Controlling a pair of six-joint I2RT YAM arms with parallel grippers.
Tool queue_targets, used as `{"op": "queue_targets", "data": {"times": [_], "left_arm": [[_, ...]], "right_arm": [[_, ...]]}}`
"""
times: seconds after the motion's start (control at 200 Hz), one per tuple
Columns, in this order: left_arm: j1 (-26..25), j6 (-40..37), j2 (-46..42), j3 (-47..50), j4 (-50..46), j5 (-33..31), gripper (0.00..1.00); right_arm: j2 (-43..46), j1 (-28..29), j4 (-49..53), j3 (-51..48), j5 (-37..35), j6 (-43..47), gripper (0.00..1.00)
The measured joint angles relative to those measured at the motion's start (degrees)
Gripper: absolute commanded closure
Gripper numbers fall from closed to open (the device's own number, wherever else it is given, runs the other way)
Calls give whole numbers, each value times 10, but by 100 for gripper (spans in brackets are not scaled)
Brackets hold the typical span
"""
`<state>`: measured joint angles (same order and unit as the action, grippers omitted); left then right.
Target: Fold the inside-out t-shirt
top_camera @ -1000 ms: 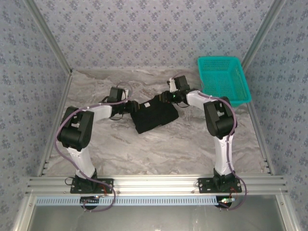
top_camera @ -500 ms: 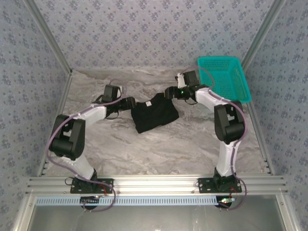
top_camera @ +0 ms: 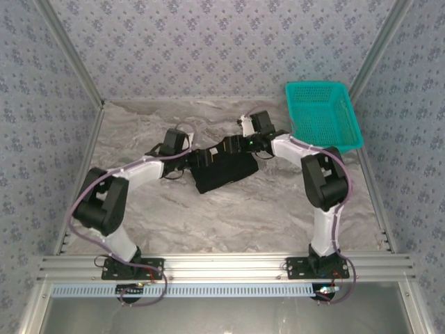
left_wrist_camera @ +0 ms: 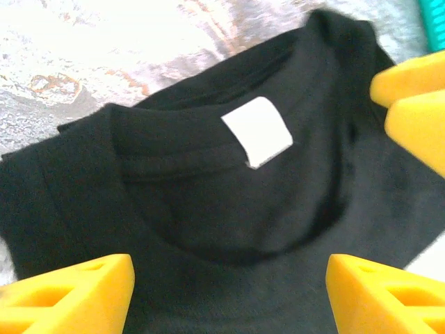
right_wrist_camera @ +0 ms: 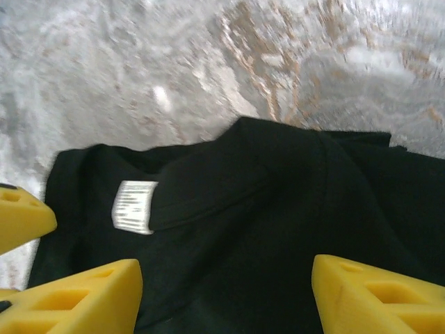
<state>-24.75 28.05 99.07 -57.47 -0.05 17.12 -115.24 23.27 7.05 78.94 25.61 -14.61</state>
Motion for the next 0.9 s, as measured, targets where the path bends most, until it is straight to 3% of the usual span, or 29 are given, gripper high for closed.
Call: {"op": "queue_targets", "data": {"times": [0.2, 0.365, 0.495, 0.649, 0.899], "left_arm": [[13, -6, 82, -36, 23, 7, 27], [18, -6, 60, -39, 29, 11, 26], [13, -6, -4, -36, 28, 10, 25], [-43, -1, -46, -45, 31, 10, 28], [-141, 36, 85, -145, -8, -4, 29]], "right_arm": [[-57, -21, -4, 23, 23, -10, 40], [-51, -35, 2, 24, 28, -10, 34], [10, -53, 4, -21, 41, -14, 29], [122, -85, -12, -96, 49, -35, 28], [221, -120, -1, -188, -19, -55, 28]]}}
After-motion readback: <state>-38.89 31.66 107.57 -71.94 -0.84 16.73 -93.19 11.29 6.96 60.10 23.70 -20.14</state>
